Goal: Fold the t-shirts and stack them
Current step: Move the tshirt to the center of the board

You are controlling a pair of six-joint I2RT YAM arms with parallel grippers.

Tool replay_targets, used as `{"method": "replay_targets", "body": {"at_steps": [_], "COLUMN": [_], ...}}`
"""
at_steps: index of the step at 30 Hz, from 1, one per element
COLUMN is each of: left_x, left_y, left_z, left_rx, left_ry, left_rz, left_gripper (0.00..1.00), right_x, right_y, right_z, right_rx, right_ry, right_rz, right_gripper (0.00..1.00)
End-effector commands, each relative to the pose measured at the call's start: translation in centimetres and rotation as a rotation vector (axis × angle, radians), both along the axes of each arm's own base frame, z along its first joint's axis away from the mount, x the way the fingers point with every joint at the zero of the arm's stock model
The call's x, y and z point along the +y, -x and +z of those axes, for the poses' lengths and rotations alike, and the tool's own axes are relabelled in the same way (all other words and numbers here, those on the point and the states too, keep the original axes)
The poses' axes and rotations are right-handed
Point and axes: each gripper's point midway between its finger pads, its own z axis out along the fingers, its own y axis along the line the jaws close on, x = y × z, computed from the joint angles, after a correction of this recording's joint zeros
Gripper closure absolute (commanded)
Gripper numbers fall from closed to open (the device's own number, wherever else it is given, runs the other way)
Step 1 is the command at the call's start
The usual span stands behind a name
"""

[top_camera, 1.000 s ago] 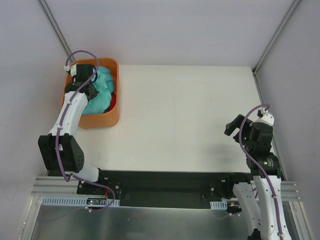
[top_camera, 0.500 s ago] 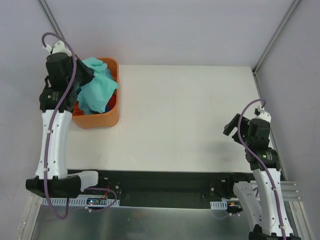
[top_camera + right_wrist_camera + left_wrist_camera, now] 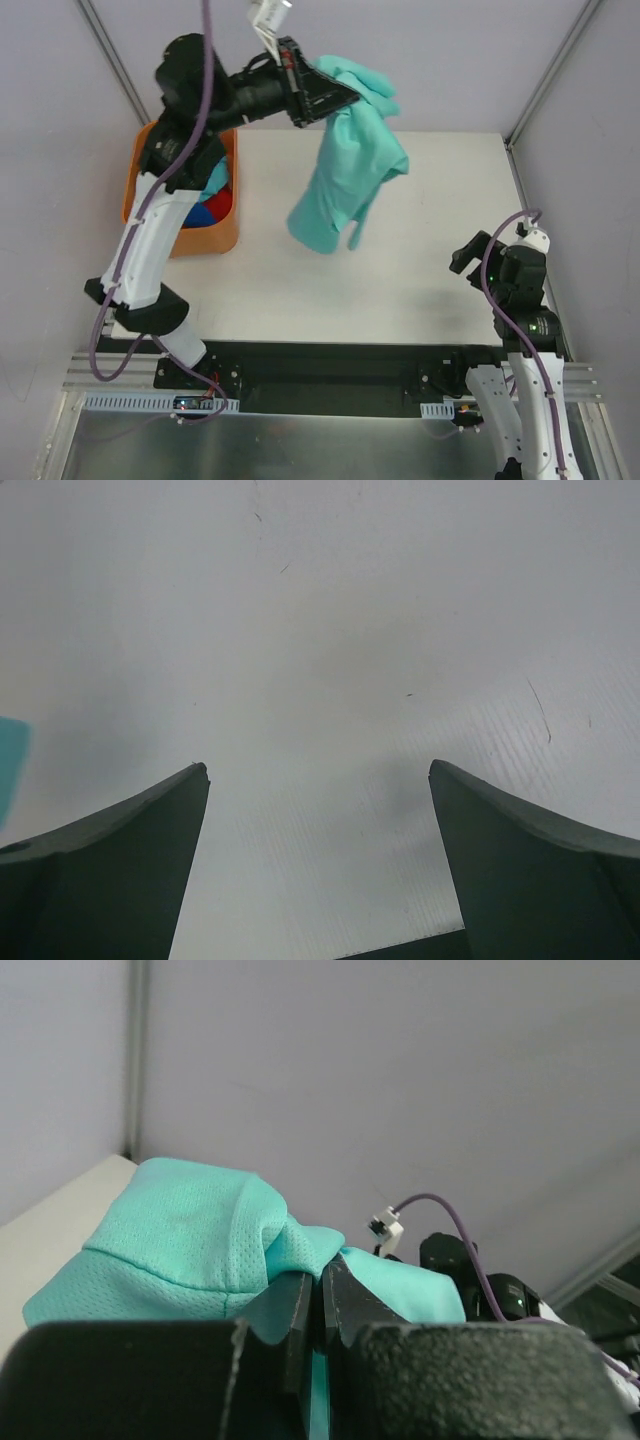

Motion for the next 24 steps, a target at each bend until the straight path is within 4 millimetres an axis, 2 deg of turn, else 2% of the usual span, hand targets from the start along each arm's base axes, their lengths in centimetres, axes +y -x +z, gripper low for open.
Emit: {"method": "replay_targets", "body": {"at_steps": [1, 3, 4, 5, 6, 7, 8, 9, 10, 11, 12, 13, 14, 15, 16, 18, 19, 20, 21, 22, 24], "left_x": [-3.2, -3.1, -3.3, -2.5, -1.9, -0.5, 0.5, 1.4, 2.4, 3.3, 3.8, 4.5, 5.1, 6.0, 6.8, 8.0, 8.7, 9.0, 9.1, 9.7, 10.4], "left_y": [1.4, -0.2, -3.6, -4.4, -5.8, -9.1, -10.0, -11.0, -12.0, -12.5, -12.6, -12.1, -11.8, -11.7, -11.1, -10.2, -9.1, -8.3, -7.6, -6.6, -5.7], "left_z": [-0.8, -2.5, -6.6, -7.7, -9.8, -14.9, -17.0, -19.4, -24.2, -26.6, -28.8, -32.7, -33.9, -35.2, -37.4, -38.1, -40.2, -40.3, -41.1, -43.1, -44.7], "left_rx": [-0.006, 0.02, 0.107, 0.117, 0.152, 0.235, 0.274, 0.306, 0.368, 0.421, 0.465, 0.533, 0.585, 0.617, 0.653, 0.67, 0.707, 0.725, 0.749, 0.783, 0.829], "left_ry": [-0.013, -0.044, -0.101, -0.122, -0.154, -0.235, -0.263, -0.306, -0.393, -0.422, -0.45, -0.508, -0.503, -0.514, -0.552, -0.554, -0.588, -0.572, -0.578, -0.612, -0.619], "left_rz": [-0.133, -0.054, 0.076, 0.149, 0.227, 0.412, 0.49, 0.559, 0.629, 0.666, 0.679, 0.683, 0.696, 0.713, 0.726, 0.762, 0.763, 0.763, 0.755, 0.756, 0.785], "left_gripper": [1.0, 1.0, 1.0, 1.0, 1.0, 1.0, 0.95, 0.78, 0.6, 0.46, 0.22, 0.08, 0.01, 0.01, 0.01, 0.01, 0.01, 0.01, 0.01, 0.01, 0.01], "right_x": [-0.9, -0.8, -0.8, -0.7, -0.7, -0.3, -0.1, 0.1, 0.4, 0.5, 0.6, 0.8, 1.0, 1.0, 1.1, 1.1, 1.1, 0.9, 0.6, -0.5, -1.5], "right_y": [0.0, 0.1, 0.0, 0.0, -0.1, -0.2, -0.2, -0.5, -0.6, -0.6, -0.7, -0.8, -0.8, -0.9, -0.9, -0.6, -0.4, 0.2, 0.7, 1.8, 2.6], "right_z": [1.7, 1.7, 1.6, 1.4, 1.2, 1.1, 1.0, 0.7, 0.5, 0.1, -0.3, -0.6, -0.8, -1.2, -1.4, -2.2, -2.5, -3.3, -3.9, -4.8, -5.9], "right_rx": [-0.057, -0.055, -0.049, -0.041, -0.027, -0.015, -0.003, 0.022, 0.033, 0.053, 0.075, 0.088, 0.098, 0.118, 0.13, 0.175, 0.191, 0.238, 0.276, 0.339, 0.415], "right_ry": [0.003, 0.001, 0.001, -0.002, 0.0, -0.001, 0.001, -0.002, -0.009, -0.007, -0.009, -0.011, -0.012, -0.013, -0.018, -0.028, -0.031, -0.044, -0.047, -0.016, -0.001], "right_rz": [-0.064, -0.058, -0.057, -0.052, -0.049, -0.022, -0.006, 0.006, 0.023, 0.026, 0.032, 0.047, 0.058, 0.063, 0.061, 0.05, 0.045, 0.015, -0.021, -0.082, -0.162], "right_gripper": [0.03, 0.03, 0.03, 0.03, 0.03, 0.03, 0.03, 0.03, 0.03, 0.03, 0.03, 0.03, 0.03, 0.03, 0.03, 0.03, 0.03, 0.03, 0.03, 0.03, 0.03]}}
